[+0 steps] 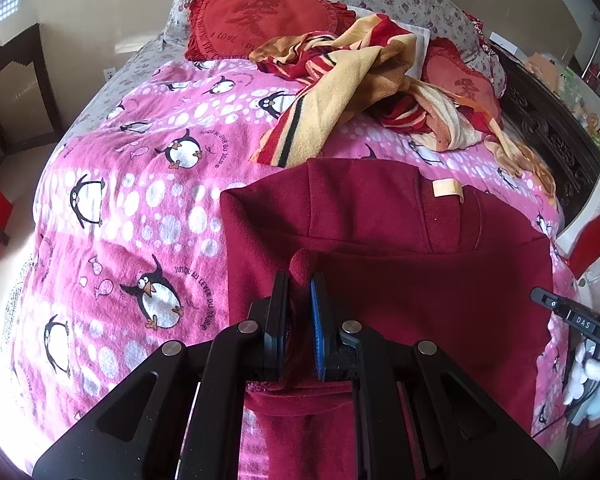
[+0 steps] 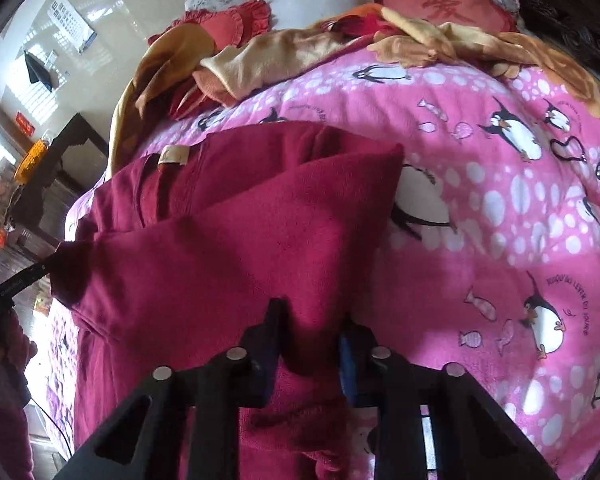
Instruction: Fold small clothes
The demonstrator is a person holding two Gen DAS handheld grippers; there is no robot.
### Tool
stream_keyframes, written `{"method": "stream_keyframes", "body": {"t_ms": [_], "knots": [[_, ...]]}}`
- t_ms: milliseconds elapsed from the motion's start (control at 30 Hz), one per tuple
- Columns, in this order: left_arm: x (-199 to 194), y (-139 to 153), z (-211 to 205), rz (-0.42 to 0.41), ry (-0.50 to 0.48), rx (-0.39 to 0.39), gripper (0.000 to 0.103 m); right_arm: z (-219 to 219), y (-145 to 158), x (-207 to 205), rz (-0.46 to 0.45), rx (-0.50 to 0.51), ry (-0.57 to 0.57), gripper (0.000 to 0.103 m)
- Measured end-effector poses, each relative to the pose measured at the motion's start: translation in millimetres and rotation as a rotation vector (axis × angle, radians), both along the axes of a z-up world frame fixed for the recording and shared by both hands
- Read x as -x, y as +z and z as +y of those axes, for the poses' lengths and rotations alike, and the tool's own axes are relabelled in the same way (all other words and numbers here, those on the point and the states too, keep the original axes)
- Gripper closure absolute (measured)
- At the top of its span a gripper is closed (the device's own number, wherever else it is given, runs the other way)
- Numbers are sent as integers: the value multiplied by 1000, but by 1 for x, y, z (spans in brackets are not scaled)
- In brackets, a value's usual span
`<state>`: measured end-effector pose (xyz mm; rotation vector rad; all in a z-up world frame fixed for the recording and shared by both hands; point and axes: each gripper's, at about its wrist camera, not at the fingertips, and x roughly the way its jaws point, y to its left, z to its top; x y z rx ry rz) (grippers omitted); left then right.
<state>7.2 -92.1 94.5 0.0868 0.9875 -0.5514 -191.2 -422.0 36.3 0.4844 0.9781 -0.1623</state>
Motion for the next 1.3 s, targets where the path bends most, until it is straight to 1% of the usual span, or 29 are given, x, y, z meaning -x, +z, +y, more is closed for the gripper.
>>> {"method": "stream_keyframes", "body": {"t_ms": [67,100,133,200,267,333,400,433,467,500,567,633,700,733,767,800,867,900,967,1000,1033,1067,1100,1200,1300], "knots": [[1,-1,-1,1,-11,13,94,-4,11,9,-47,9,6,93],[1,-4,-3,6,-15,11,94,-4,15,14,-55,36,5,94],[1,-9,-6,11,-17,-1,93,-4,17,18,-53,69,2,95],[-3,-23,-11,17,-3,-47,93,-6,9,20,-13,115,-21,95],[-8,-34,-11,30,10,-82,92,-13,0,23,-2,100,-56,95],[-11,-37,-5,46,14,-61,89,-20,1,30,-38,39,-95,95],[-13,-35,0,56,18,-39,86,-21,9,38,-63,16,-122,94],[-14,-34,2,60,22,-32,84,-18,14,43,-76,11,-116,91],[-14,-33,3,65,28,-24,84,-15,18,46,-85,12,-107,85],[-15,-32,4,69,34,-17,84,-9,21,48,-86,10,-88,66],[-13,-31,4,67,39,-17,84,3,17,48,-62,-2,-51,43],[-9,-30,3,61,37,-32,83,12,8,47,-43,-30,-27,43],[-5,-27,4,55,29,-40,83,19,-2,46,-5,-11,-6,76],[-2,-25,5,48,24,-40,84,20,-4,48,-3,18,-12,78],[0,-22,6,37,22,-40,83,18,-3,53,-23,9,-15,83],[4,-18,8,19,22,-39,80,15,-3,57,-28,6,-24,85],[9,-12,11,-29,36,-41,60,11,-4,63,-16,37,-47,86],[12,-10,11,-53,43,-39,56,8,-8,64,-12,28,-59,86],[14,-9,10,-70,47,-48,55,8,-17,63,8,15,-69,86],[15,-8,9,-68,45,-51,55,10,-15,62,9,24,-67,85],[16,-8,9,-68,41,-48,55,10,-10,62,4,29,-73,84],[19,-8,9,-72,38,-46,55,10,-4,64,-7,19,-80,78],[22,-9,8,-81,33,-50,55,9,2,66,-16,11,-91,74],[26,-17,-1,-101,21,-96,55,13,27,73,-68,74,-127,70],[24,-34,-9,-87,26,-140,55,21,40,63,-119,92,-92,69]]}}
